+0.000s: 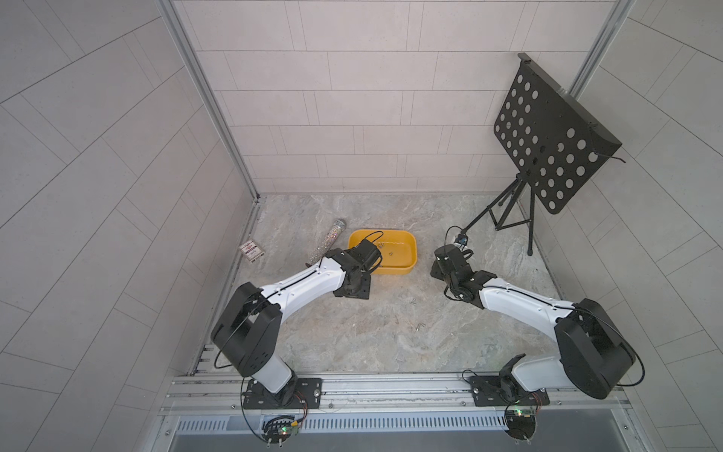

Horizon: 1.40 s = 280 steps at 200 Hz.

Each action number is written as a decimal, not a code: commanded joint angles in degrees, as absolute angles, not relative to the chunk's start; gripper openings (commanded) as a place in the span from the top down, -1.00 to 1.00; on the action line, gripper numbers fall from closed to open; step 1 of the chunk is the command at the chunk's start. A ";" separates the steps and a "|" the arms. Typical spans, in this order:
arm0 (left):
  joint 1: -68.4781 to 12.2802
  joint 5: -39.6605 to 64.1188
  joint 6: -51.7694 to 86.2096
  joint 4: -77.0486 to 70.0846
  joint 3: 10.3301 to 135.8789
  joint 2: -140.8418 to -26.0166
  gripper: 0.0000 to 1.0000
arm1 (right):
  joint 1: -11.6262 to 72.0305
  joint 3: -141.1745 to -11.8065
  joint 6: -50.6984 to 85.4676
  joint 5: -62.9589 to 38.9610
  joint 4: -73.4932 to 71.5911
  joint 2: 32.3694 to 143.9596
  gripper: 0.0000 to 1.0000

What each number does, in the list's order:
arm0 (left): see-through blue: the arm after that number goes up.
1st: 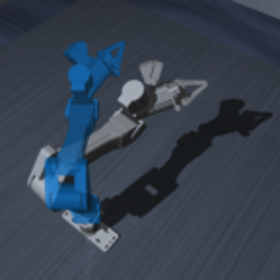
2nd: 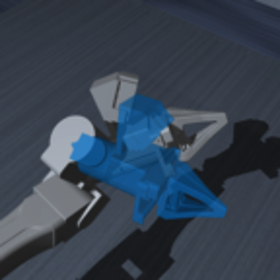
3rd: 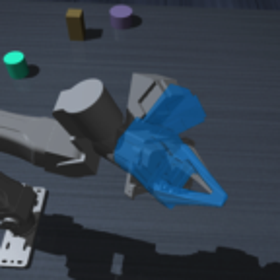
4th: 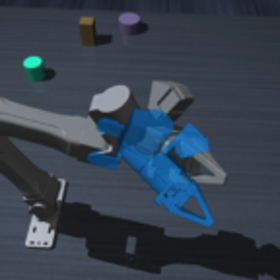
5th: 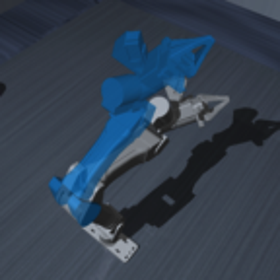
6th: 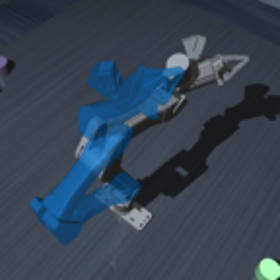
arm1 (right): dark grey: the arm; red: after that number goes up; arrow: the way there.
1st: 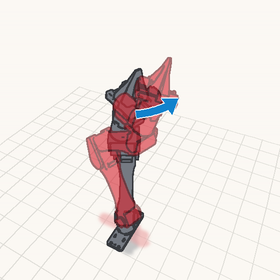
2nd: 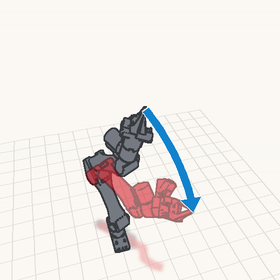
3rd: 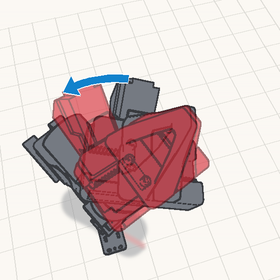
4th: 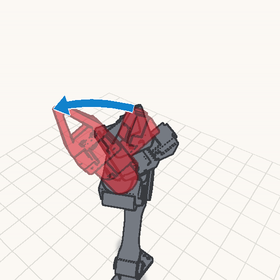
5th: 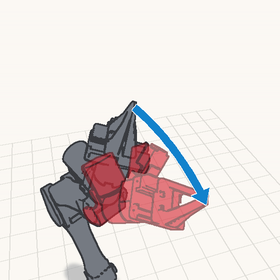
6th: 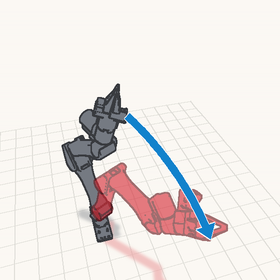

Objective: Put the screws on the desktop into the storage box
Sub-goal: Pick up the screw from the center of the board.

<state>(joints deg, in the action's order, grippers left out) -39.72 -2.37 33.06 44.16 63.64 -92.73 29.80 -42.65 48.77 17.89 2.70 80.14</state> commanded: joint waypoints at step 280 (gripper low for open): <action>-39.70 -13.30 32.96 38.98 75.89 -112.92 0.27 | 28.25 -42.27 49.30 14.06 0.92 82.80 0.20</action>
